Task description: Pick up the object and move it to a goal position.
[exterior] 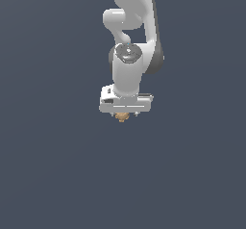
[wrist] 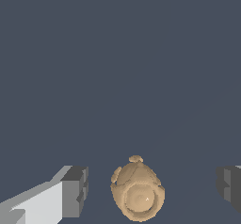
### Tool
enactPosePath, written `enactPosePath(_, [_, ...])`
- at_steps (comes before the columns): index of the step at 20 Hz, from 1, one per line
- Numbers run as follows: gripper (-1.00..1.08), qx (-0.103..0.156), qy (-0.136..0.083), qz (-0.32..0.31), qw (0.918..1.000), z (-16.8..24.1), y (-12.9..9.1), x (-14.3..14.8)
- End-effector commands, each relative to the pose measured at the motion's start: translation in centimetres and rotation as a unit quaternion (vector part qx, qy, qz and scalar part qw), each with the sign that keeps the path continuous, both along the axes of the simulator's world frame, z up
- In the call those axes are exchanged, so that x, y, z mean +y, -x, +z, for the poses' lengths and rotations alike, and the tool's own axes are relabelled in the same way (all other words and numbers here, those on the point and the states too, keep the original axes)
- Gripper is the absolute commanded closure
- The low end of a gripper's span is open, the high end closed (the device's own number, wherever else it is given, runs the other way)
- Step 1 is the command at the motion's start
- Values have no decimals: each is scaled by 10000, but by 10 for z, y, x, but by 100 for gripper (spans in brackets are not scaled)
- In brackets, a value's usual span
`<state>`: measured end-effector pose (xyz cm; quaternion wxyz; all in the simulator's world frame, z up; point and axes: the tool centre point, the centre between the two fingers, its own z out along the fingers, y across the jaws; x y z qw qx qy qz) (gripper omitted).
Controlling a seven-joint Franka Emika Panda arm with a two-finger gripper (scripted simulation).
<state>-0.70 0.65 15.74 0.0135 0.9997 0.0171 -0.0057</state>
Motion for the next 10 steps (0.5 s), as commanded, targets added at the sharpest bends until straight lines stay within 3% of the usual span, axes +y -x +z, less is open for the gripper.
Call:
enactPosePath(1, [-92,0,0,0,10000,0,0,0])
enactPosePath(10, [-92,86,-41,-185,9998,2,2,-24])
